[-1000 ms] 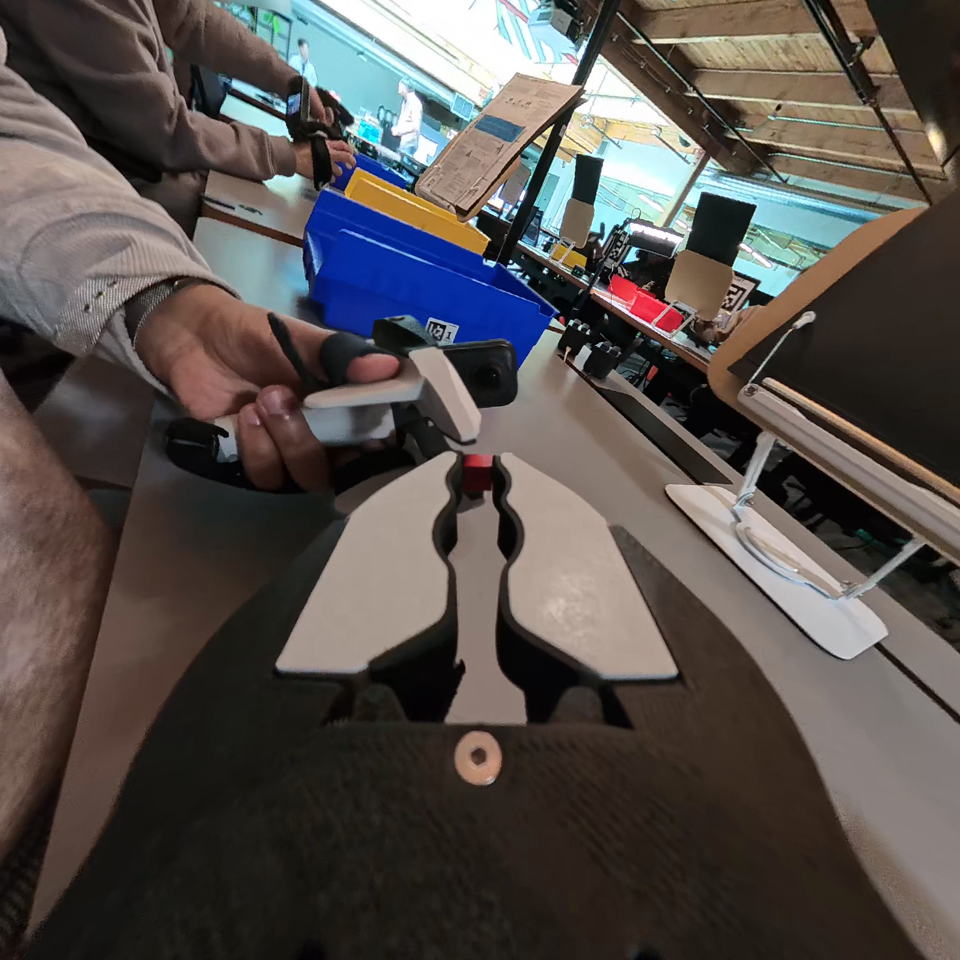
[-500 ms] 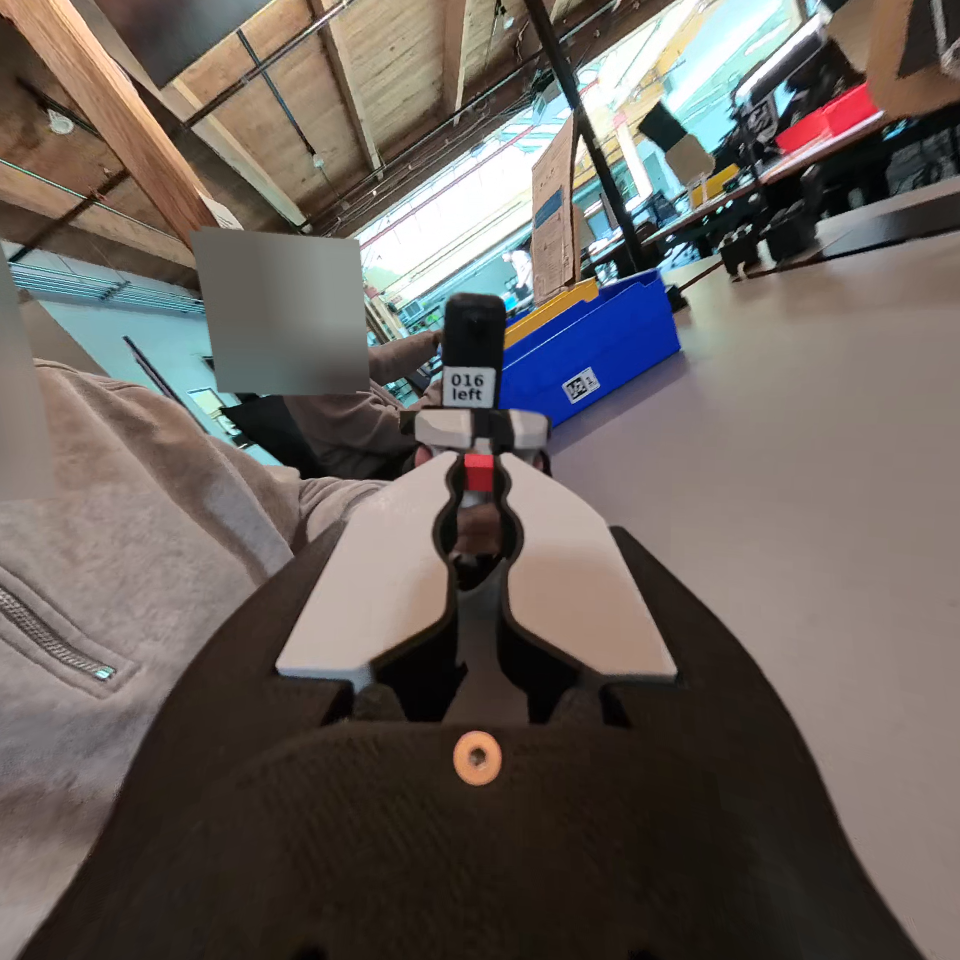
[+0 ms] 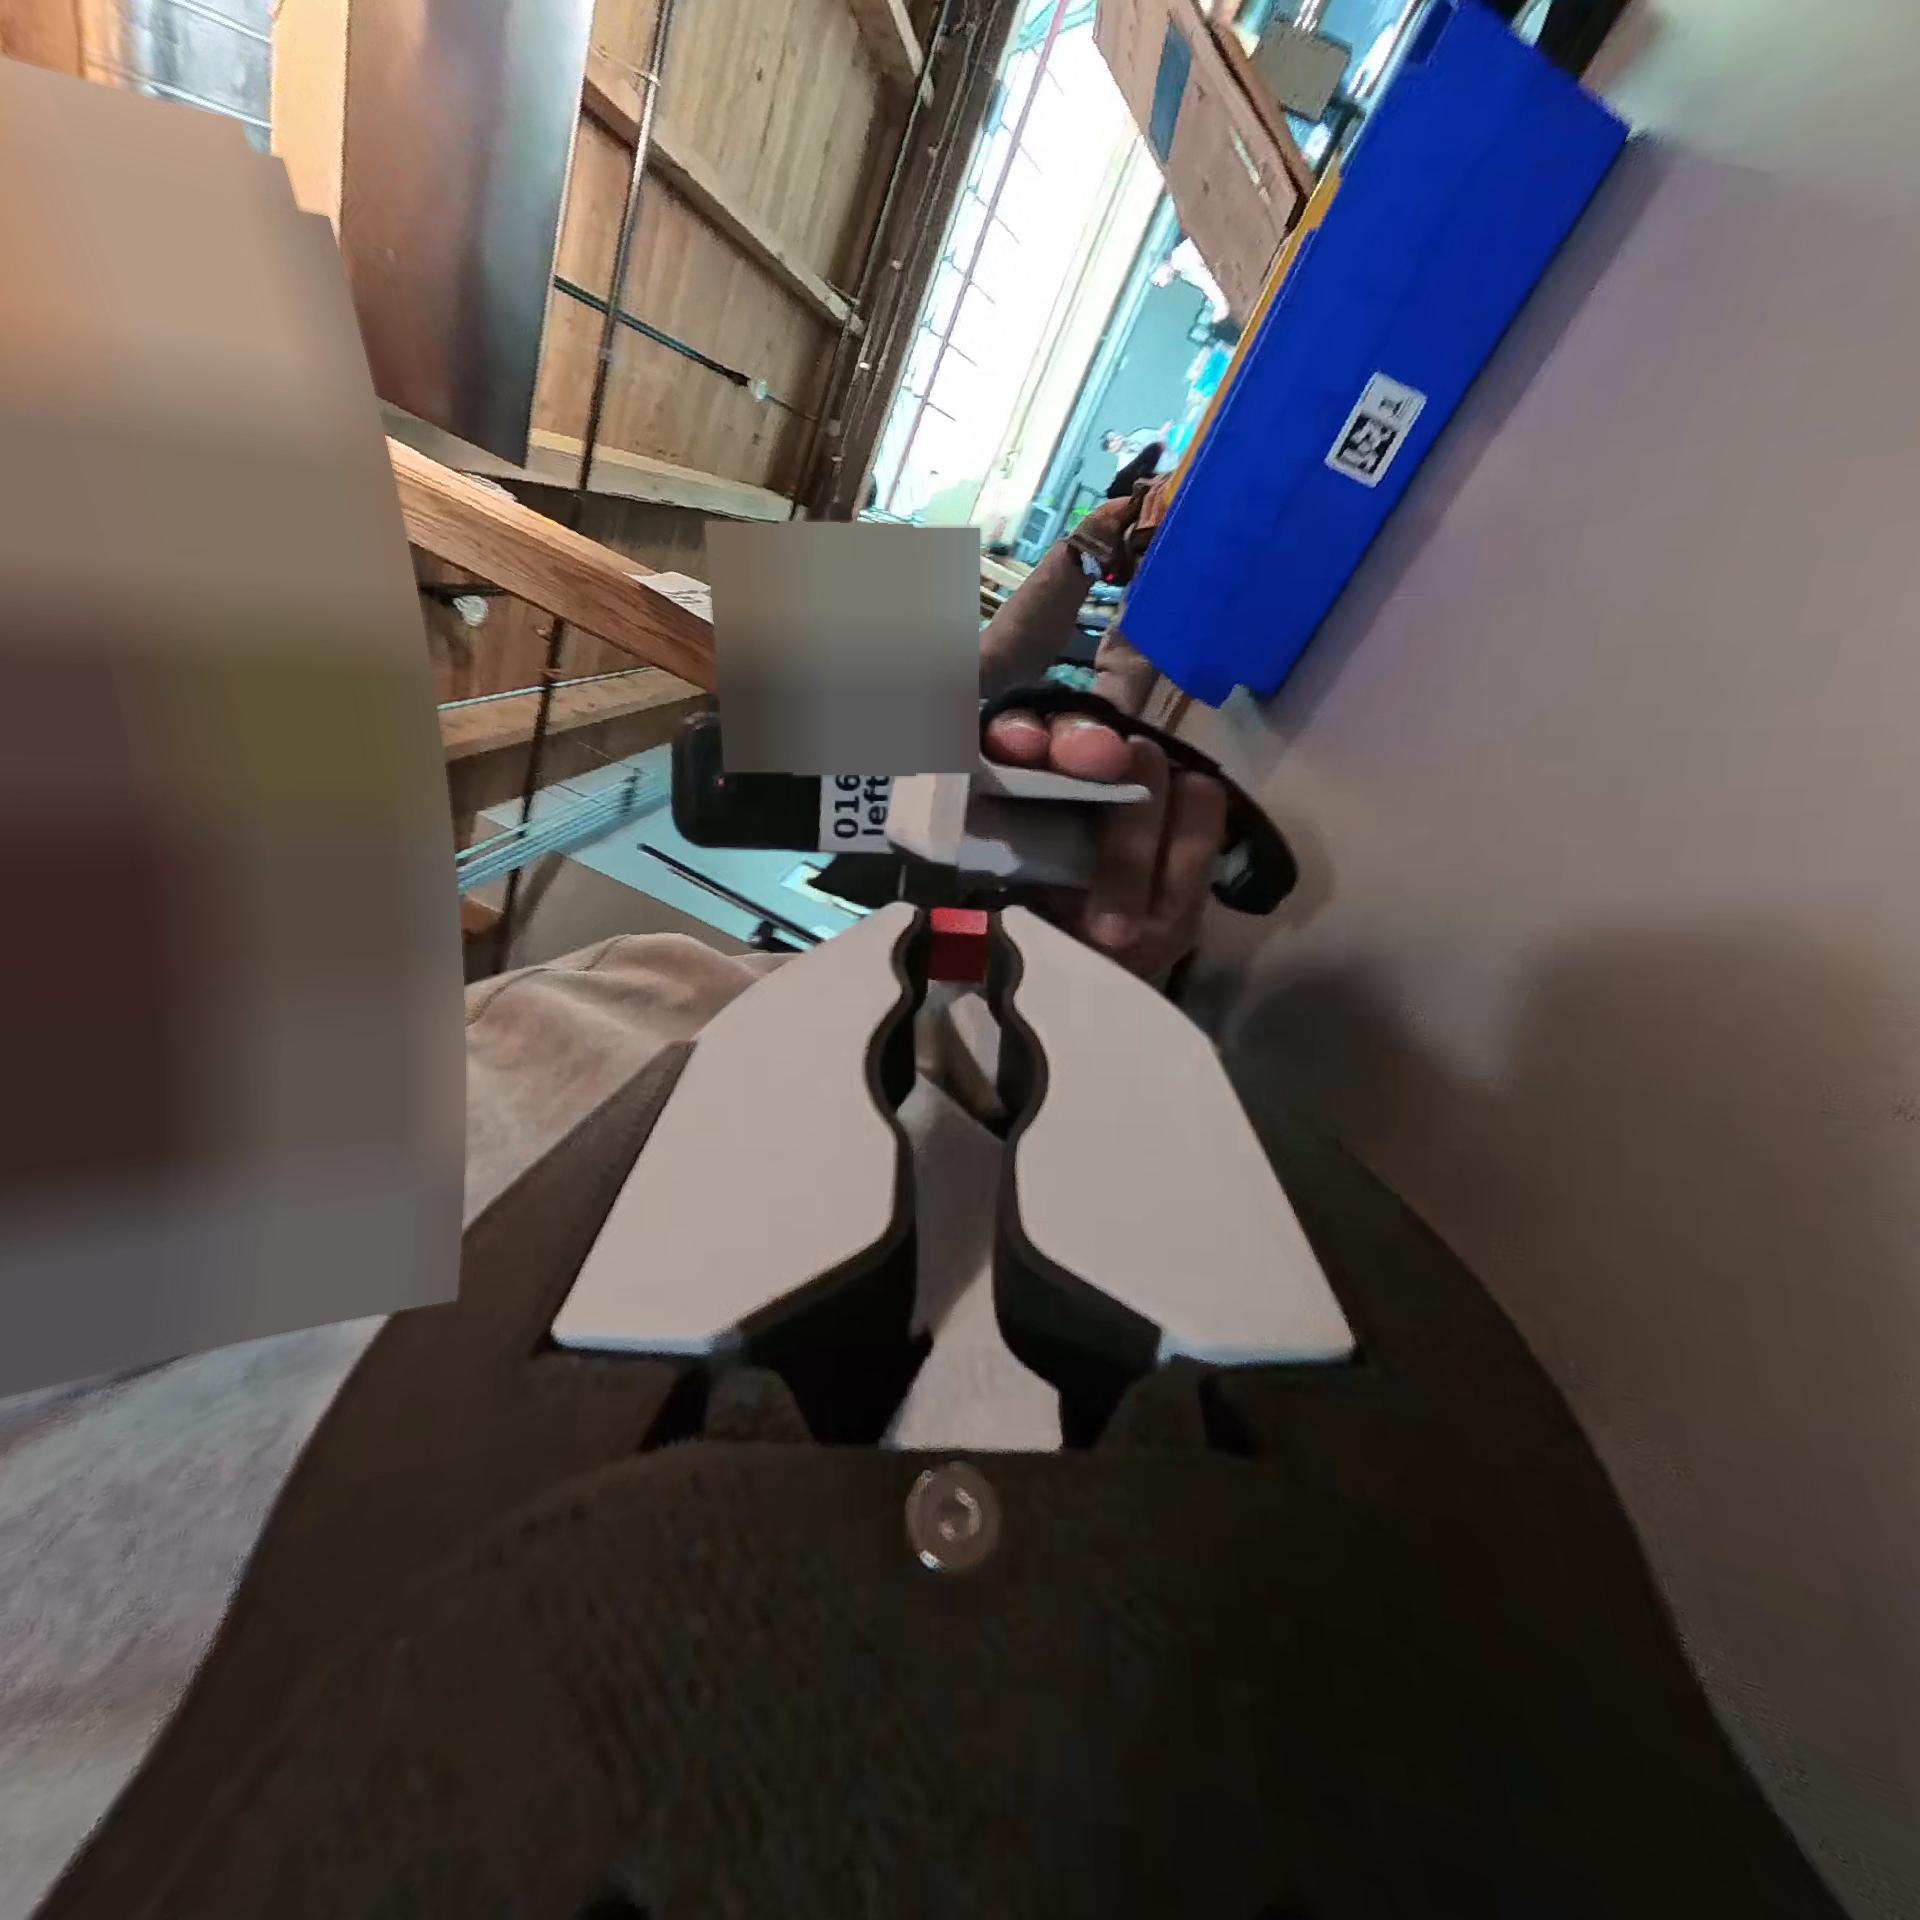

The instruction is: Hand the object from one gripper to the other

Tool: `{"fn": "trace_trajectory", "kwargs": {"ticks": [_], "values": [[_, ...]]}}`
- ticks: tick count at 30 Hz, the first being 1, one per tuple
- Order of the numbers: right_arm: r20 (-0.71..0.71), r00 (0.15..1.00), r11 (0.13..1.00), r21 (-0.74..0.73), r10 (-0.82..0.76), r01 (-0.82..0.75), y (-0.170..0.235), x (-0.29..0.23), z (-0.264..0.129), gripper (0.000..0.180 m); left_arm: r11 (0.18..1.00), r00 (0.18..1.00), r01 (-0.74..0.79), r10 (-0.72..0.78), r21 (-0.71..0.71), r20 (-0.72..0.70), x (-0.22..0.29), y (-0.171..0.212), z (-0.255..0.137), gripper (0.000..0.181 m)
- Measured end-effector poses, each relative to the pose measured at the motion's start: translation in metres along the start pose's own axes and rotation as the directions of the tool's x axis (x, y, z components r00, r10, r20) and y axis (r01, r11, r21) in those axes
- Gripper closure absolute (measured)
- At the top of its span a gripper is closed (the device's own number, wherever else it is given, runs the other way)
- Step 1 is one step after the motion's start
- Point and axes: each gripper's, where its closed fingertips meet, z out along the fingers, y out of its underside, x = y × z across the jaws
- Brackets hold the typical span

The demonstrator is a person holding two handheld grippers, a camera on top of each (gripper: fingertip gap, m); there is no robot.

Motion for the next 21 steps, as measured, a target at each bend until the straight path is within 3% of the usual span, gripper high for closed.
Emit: {"fn": "trace_trajectory", "kwargs": {"ticks": [4,8,10,13,18,21], "values": [[0.066,0.993,0.995,-0.025,0.099,-0.098,0.010,-0.002,0.007,0.169,0.996,0.998,-0.056,0.054,-0.071,-0.029,0.011,0.012,0.008,0.164],[0.086,0.992,0.995,-0.019,0.096,-0.095,0.010,-0.005,0.009,0.168,0.997,0.999,-0.047,0.045,-0.057,-0.026,0.010,0.009,0.005,0.171],[0.053,0.996,0.997,-0.014,0.074,-0.073,0.009,-0.002,0.010,0.154,0.999,0.999,-0.013,0.011,-0.038,-0.040,0.010,0.006,0.004,0.171],[0.030,0.998,0.999,0.011,0.052,-0.052,0.004,0.002,0.008,0.150,0.999,0.998,0.039,-0.040,-0.027,-0.047,0.008,0.005,0.003,0.171],[-0.019,0.994,0.985,0.133,-0.108,0.110,-0.019,0.000,-0.006,0.144,0.964,0.961,0.264,-0.262,0.018,-0.086,-0.001,0.003,0.000,0.171],[-0.100,0.945,0.936,0.139,-0.311,0.323,-0.026,-0.006,-0.010,0.144,0.880,0.875,0.471,-0.458,0.060,-0.157,-0.005,0.000,-0.001,0.171]]}}
